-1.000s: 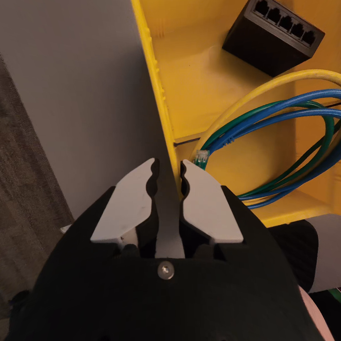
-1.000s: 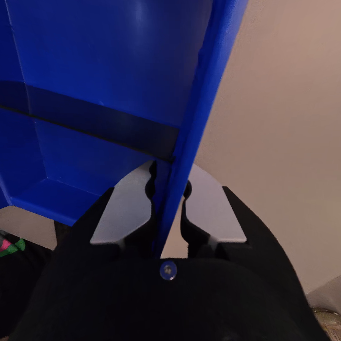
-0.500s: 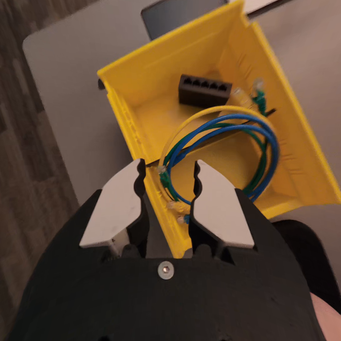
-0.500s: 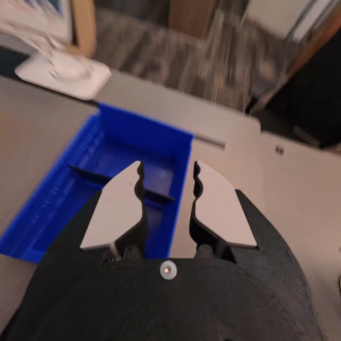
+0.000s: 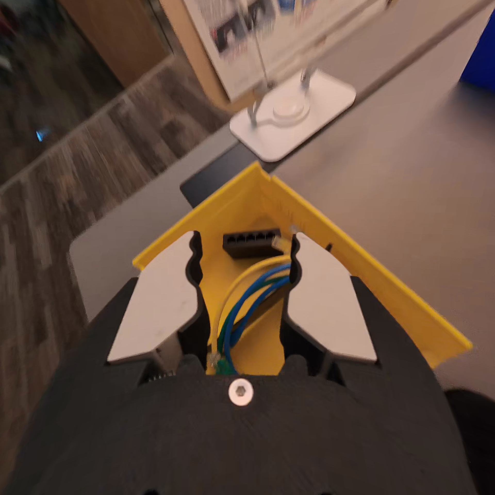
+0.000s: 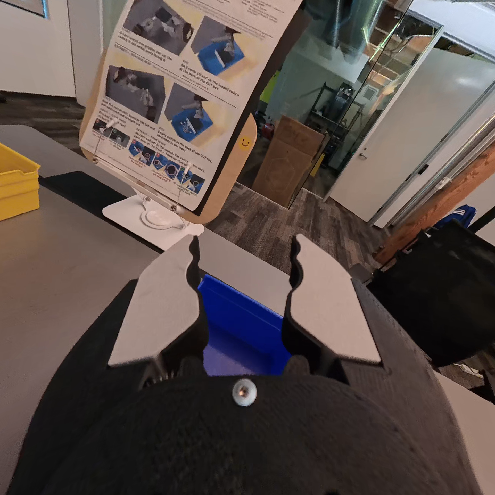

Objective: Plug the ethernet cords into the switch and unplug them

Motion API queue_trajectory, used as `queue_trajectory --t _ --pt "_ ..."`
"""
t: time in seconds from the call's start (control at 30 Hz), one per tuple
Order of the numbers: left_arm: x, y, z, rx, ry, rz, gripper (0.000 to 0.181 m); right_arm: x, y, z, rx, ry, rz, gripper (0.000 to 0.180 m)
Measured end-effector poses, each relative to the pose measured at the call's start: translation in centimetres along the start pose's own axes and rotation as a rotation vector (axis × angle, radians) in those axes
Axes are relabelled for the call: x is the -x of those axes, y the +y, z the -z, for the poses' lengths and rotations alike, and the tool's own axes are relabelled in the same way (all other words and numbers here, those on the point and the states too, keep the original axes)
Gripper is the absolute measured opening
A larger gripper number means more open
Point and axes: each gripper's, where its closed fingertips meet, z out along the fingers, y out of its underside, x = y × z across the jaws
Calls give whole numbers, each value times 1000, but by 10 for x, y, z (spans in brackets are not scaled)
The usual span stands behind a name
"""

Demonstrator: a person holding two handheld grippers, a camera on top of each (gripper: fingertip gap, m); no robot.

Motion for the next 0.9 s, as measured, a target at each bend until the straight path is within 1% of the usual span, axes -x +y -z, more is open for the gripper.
queue_trajectory --t 0.07,0.1,0.13,0.2,0.23,0.27,0.33,0.4,0.47,0.53,0.57,0.63,0.73,0.77,0.9 --pt "-7 -20 13 -137 14 12 61 2 0 -3 -18 -12 -8 66" --pt "-10 -27 21 -192 13 4 65 3 -1 -3 -18 -23 -6 66" --pt "-13 -29 26 -229 -8 -22 75 3 -2 -3 -26 -24 -3 66" --pt "-12 -23 27 -246 -115 -131 76 3 -5 -1 -51 -39 -20 65" --pt "-11 -16 23 -210 -167 -184 71 5 -6 -1 -61 -63 -36 65" --pt "-12 -5 15 -138 -180 -208 68 6 -7 -2 -71 -83 -51 65" --pt "-17 24 -2 23 -163 -216 72 5 -8 -1 -87 -91 -69 65" --pt "-27 45 -17 91 -127 -256 66 4 -6 1 -80 -91 -61 65" --pt "-29 54 -31 113 -126 -338 54 3 -6 4 -77 -87 -45 65" --pt "-26 61 -40 189 -130 -399 48 2 -8 7 -87 -82 -40 65" --pt "-30 63 -43 206 -107 -416 42 2 -10 9 -95 -83 -43 65" --pt "-39 67 -44 222 -42 -428 19 4 -12 11 -103 -94 -44 64" --pt "-34 67 -39 210 -72 -431 27 6 -13 13 -93 -92 -29 64" --pt "-31 68 -37 206 -79 -430 33 7 -12 12 -87 -90 -18 64" --pt "-27 76 -35 190 -39 -385 39 10 -9 9 -63 -82 23 64"
